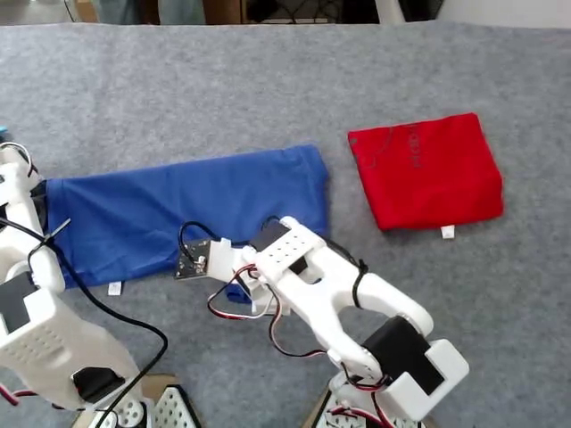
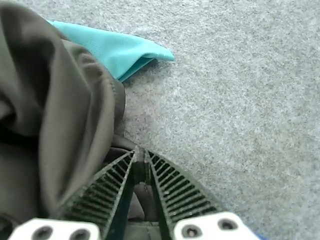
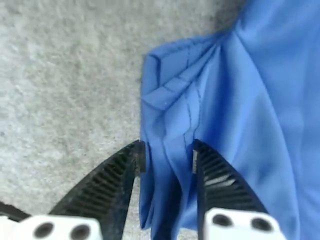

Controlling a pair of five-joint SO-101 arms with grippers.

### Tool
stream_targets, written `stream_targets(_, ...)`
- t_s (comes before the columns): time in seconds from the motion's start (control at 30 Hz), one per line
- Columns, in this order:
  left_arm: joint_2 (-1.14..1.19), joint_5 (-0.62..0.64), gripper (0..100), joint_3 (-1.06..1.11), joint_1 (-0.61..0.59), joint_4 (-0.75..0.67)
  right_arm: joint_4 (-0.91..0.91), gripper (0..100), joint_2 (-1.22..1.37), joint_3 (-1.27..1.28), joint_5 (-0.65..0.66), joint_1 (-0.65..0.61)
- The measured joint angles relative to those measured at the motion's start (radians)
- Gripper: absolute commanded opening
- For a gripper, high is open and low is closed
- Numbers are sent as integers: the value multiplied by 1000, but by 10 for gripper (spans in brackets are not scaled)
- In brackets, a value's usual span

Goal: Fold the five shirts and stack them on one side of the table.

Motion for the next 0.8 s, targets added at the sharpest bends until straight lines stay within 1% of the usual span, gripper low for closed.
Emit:
stream_targets(0.07,0,0,30,0,0,0,11,85,20,-23,-2,3)
stream_targets(0.23,0,0,30,2,0,0,17,69,54,-61,-2,11)
stream_targets(0.33,0,0,30,2,0,0,17,10,55,-63,-15,11)
stream_targets(0.6,0,0,30,2,0,0,17,18,71,-75,-37,14)
stream_targets(0.67,0,0,30,2,0,0,20,77,75,-81,-37,25)
stream_targets(0.73,0,0,30,2,0,0,29,191,75,-81,-37,28)
stream_targets(0.8,0,0,30,2,0,0,57,273,75,-81,-37,23)
